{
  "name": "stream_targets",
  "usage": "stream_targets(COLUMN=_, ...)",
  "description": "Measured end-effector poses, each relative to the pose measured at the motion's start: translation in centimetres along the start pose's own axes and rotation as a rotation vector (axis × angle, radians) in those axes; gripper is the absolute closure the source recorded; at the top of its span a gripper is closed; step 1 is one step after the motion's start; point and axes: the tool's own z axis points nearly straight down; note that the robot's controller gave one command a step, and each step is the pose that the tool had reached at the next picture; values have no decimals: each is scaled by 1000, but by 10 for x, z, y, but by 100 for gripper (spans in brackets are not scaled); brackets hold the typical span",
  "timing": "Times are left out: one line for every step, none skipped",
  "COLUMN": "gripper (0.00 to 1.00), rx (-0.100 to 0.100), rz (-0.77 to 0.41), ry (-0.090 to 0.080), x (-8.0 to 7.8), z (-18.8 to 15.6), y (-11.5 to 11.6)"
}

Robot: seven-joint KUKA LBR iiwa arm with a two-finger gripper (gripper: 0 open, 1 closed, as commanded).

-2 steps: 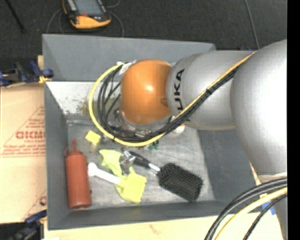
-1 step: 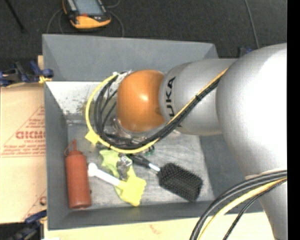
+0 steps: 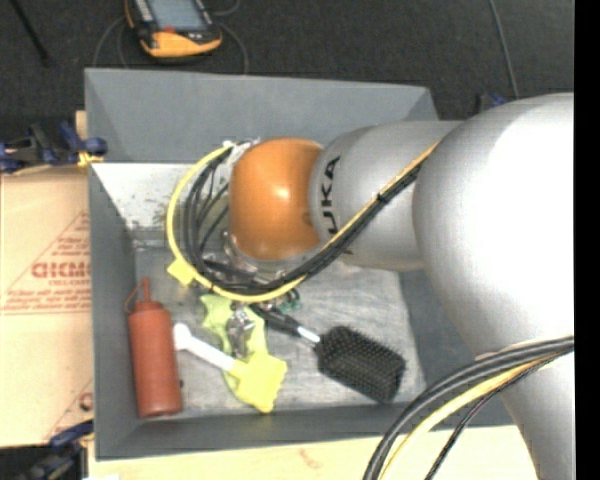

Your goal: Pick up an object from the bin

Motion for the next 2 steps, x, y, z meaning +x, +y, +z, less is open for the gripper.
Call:
stream_targets(gripper=0, rx=1, rz=43, ry=-1, x=-11, z=-11, y=-21)
stream_targets(gripper=100, rx=3, rz=-290, ry=-4, x=-18, z=-4, y=-42)
